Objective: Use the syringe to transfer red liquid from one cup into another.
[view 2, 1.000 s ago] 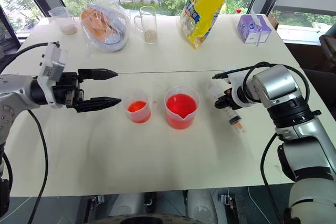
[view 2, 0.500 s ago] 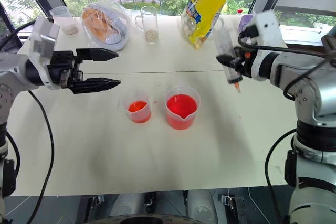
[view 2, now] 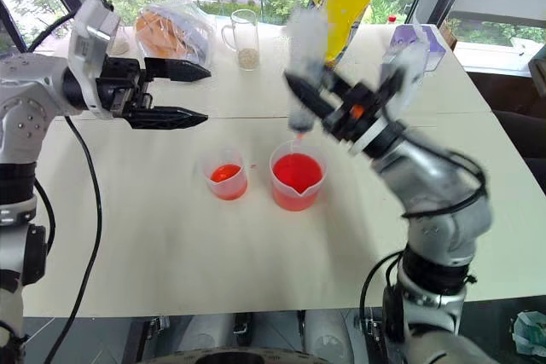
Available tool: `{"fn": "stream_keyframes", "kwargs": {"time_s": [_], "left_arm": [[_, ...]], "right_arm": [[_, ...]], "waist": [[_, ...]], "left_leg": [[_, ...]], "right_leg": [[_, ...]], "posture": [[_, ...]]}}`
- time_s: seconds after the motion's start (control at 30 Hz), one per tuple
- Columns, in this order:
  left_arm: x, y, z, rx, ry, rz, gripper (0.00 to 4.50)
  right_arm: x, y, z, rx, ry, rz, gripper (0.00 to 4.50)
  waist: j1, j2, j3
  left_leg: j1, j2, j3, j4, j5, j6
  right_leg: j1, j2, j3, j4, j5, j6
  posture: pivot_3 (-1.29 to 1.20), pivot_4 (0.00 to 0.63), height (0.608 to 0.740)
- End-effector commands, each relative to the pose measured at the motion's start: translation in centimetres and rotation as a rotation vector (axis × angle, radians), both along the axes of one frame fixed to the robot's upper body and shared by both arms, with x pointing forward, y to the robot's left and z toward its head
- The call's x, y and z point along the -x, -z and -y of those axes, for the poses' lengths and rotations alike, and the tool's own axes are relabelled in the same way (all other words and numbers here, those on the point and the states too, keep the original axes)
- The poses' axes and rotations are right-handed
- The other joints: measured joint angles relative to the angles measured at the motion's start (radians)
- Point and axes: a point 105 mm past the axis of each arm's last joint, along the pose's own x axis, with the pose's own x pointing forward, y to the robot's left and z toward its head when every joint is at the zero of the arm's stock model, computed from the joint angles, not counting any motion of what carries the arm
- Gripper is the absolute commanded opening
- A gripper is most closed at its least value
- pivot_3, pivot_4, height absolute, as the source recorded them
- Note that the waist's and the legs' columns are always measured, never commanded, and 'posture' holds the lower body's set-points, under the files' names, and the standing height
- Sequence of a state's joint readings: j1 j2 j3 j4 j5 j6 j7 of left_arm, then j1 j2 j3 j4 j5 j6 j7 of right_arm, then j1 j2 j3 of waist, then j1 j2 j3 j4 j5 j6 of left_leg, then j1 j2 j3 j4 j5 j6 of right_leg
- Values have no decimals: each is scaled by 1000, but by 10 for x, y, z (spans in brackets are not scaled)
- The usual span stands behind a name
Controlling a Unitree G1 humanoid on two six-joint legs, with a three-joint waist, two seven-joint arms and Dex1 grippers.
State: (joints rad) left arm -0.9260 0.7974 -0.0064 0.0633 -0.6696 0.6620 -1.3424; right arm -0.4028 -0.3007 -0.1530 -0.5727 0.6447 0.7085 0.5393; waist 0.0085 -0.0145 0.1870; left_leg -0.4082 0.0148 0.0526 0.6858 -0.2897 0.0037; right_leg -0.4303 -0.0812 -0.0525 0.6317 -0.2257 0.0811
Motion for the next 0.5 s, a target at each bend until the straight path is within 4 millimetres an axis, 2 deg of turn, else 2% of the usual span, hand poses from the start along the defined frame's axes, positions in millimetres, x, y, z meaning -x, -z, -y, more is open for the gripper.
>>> {"fn": "stream_keyframes", "kwargs": {"time_s": [0.03,0.17,0.5], "left_arm": [[2,-16,9,20,26,53,4500],[0,-19,22,42,54,49,4500],[-3,-13,58,71,132,3,4500]], "right_arm": [[7,9,-4,55,-23,96,1429],[3,31,-3,91,-8,86,1429],[-1,53,0,127,37,74,1429]], "waist": [[2,0,0],[-2,0,0],[-4,0,0]], "left_leg": [[0,0,0,0,0,0],[0,0,-1,0,0,0],[1,0,-1,0,0,0]], "right_leg": [[0,0,0,0,0,0],[0,0,0,0,0,0],[0,0,0,1,0,0]], "posture": [[0,150,740],[0,150,740],[0,150,740]]}}
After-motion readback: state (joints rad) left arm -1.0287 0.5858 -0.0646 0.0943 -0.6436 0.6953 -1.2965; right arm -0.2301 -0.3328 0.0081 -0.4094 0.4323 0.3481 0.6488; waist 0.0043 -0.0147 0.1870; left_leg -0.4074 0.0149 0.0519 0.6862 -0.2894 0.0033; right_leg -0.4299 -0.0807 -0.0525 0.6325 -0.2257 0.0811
